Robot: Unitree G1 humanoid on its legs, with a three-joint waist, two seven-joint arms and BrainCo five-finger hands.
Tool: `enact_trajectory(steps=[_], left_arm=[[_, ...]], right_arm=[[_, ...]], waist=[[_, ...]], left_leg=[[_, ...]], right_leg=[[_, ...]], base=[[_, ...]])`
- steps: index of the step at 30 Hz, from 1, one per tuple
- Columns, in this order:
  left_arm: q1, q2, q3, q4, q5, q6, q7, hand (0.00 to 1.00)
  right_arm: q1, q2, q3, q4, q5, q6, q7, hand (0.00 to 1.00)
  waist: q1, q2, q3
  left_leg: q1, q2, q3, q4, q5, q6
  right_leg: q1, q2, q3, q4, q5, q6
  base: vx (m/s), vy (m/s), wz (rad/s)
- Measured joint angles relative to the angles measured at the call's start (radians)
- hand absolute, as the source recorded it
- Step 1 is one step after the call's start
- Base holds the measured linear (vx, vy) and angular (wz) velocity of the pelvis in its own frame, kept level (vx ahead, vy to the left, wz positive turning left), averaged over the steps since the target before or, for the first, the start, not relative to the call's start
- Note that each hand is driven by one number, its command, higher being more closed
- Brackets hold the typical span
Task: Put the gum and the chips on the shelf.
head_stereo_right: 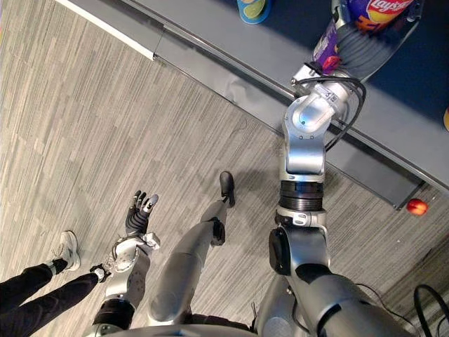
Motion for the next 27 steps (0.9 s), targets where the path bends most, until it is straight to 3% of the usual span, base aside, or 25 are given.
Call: enact_trajectory(steps=[21, 27], left_arm=[[0.017, 0.000, -0.030, -0.018, -0.040, -0.002, -0.022, 0.00], [0.017, 0.000, -0.030, -0.018, -0.041, -0.002, -0.022, 0.00]], right_arm=[[-0.076, -0.080, -0.033, 0.129, 0.044, -0.005, 0.000, 1.00], [-0.076, -0.083, -0.027, 0.157, 0.067, -0.035, 0.004, 1.00]], waist=[[-0.014, 0.000, 0.000], [-0.014, 0.000, 0.000]], left_leg=[[-0.030, 0.003, 0.022, 0.006, 0.007, 0.008], [-0.030, 0.009, 0.026, 0.014, 0.005, 0.006]], right_leg=[[-0.042, 0.001, 0.012, -0.001, 0.000, -0.001], [-0.041, 0.007, 0.018, -0.003, 0.000, -0.001]], base=[[-0.01, -0.032, -0.01], [-0.03, -0.036, -0.03]])
